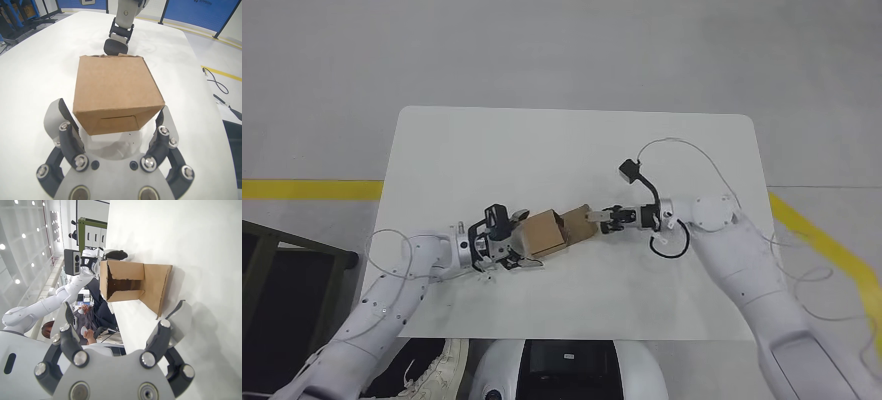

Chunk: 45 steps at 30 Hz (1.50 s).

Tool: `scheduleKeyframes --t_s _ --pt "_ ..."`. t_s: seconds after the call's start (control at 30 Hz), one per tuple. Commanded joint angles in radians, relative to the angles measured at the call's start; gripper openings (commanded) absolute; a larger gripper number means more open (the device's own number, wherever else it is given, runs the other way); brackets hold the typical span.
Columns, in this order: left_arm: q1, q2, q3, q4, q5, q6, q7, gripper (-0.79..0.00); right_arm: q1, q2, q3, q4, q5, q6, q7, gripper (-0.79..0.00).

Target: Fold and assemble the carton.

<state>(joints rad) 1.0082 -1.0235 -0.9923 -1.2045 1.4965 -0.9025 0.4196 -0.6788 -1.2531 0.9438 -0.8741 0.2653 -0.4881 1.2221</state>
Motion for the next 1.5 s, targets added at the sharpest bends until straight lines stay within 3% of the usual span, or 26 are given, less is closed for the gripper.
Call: scheduleKeyframes --t_s 0.0,0.1,0.23,0.33,0.6,0.73,0.9,1.03,1.17,1.47 --pt "0.0 -0.001 0.001 -0.006 -0.006 0.002 -0.012 0.0 0.014 -0.007 -0.015 0.022 -0.005 -0.001 -0.005 -0.068" --pt "-0.001 -0.002 0.0 -0.009 -0.014 0.004 -0.028 0.0 0.032 -0.017 -0.035 0.05 -0.008 -0.006 -0.012 -0.111" --pt "-0.004 -0.004 0.001 -0.006 -0.027 0.004 -0.05 0.0 0.053 -0.028 -0.054 0.077 -0.011 -0.008 -0.015 -0.299" --pt "-0.007 -0.006 0.003 -0.002 -0.033 0.004 -0.059 0.0 0.062 -0.034 -0.064 0.092 0.002 0.001 -0.001 -0.326" --pt "-0.015 -0.01 0.01 0.01 -0.037 0.0 -0.072 0.0 0.072 -0.044 -0.063 0.123 0.078 0.016 0.054 -0.185" --pt "-0.018 -0.011 0.014 0.014 -0.034 -0.006 -0.073 0.0 0.062 -0.049 -0.052 0.139 0.168 0.017 0.108 -0.175" --pt "-0.022 -0.013 0.018 0.018 -0.028 -0.011 -0.069 0.0 0.076 -0.053 -0.054 0.156 0.174 0.003 0.113 -0.043" --pt "-0.023 -0.013 0.02 0.02 -0.025 -0.016 -0.067 0.0 0.078 -0.046 -0.045 0.146 0.166 -0.01 0.1 -0.065" --pt "-0.024 -0.014 0.022 0.021 -0.022 -0.018 -0.065 0.0 0.088 -0.036 -0.043 0.143 0.097 -0.024 0.084 0.0" --pt "-0.025 -0.015 0.025 0.021 -0.018 -0.021 -0.061 0.0 0.073 -0.04 -0.059 0.129 0.07 -0.032 0.058 0.0"
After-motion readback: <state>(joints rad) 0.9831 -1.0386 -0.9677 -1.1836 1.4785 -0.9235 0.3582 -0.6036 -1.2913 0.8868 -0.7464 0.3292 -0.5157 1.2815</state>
